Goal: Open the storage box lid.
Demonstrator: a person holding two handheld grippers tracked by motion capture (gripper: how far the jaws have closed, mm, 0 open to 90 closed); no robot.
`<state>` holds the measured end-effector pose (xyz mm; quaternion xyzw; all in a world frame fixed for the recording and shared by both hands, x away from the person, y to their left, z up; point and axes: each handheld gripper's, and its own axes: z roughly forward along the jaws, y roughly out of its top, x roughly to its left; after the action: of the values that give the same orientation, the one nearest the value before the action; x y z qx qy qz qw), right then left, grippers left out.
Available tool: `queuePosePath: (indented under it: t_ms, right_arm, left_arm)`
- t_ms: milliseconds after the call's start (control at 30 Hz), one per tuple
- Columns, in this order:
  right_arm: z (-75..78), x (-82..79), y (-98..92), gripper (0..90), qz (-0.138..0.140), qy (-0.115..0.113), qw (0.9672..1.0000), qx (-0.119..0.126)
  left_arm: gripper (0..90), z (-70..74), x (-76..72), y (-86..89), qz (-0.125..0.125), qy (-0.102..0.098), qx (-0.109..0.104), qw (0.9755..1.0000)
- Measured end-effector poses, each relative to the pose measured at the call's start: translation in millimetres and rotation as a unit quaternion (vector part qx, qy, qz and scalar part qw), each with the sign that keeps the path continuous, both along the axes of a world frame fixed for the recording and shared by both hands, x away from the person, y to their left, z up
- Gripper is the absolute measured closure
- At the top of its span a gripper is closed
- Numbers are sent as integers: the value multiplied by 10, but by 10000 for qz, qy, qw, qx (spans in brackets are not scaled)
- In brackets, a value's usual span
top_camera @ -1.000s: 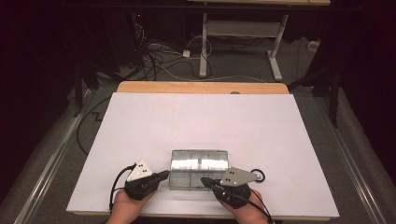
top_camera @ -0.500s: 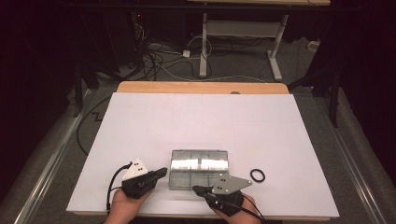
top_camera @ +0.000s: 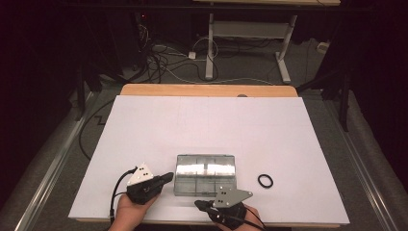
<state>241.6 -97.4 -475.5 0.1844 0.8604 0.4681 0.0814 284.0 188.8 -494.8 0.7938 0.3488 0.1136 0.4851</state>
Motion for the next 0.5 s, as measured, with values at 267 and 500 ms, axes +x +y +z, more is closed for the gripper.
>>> queuePosePath:
  t_ms: [267,500]
  right_arm:
    - [-82,1,-41,900,-74,97,9998,-133]
    - [-133,43,-76,900,-260,214,9992,-214]
  left_arm:
    - [877,-4,31,8,-26,35,42,10000]
    - [877,-19,48,-20,-99,186,184,9996]
